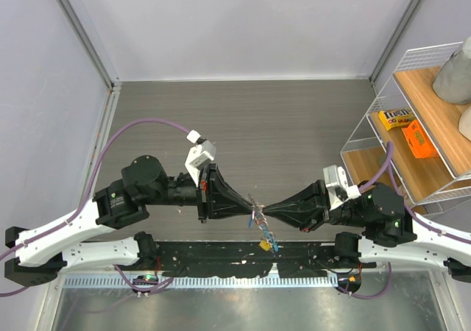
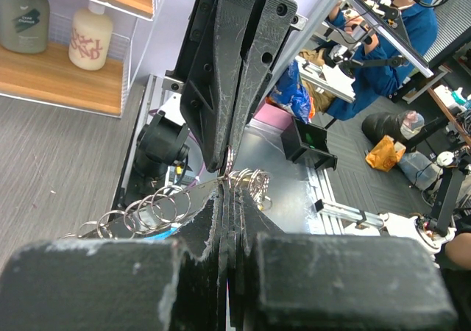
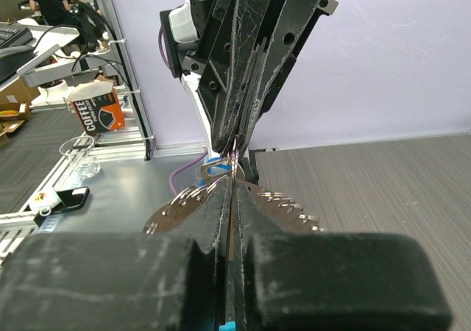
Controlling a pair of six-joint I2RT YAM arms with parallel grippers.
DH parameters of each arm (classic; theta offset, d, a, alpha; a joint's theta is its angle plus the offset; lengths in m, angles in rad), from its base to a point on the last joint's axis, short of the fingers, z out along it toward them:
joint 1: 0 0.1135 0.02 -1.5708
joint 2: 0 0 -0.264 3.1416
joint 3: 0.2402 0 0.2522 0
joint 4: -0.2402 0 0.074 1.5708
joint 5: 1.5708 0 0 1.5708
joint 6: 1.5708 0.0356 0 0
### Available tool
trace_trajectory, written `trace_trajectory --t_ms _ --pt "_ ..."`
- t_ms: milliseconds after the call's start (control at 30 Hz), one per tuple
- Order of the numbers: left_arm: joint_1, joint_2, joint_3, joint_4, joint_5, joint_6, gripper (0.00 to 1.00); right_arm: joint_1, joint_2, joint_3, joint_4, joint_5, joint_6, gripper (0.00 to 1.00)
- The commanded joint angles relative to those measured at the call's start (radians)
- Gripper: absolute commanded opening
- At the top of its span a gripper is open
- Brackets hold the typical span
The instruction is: Put the keys on the keyring
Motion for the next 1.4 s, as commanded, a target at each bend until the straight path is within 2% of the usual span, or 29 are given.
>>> trace_trajectory --t_ms 0,700,1133,1367 --pt "-0.002 -0.015 0.032 0.023 -0.009 0.018 0.00 0.006 -0.009 0.056 0.094 0.002 0.002 0.06" --pt "-0.002 -0.027 0.032 0.012 -0.056 0.014 0.00 0.019 0.002 0.050 0.117 0.005 0.017 0.06" --pt "-0.003 -0.047 0.026 -0.006 -0.082 0.036 0.00 0.026 -0.017 0.035 0.148 0.170 0.048 0.06" --pt "-0.002 -0.044 0.054 -0.061 -0.131 0.140 0.00 0.031 0.023 0.067 0.112 0.226 0.099 0.06"
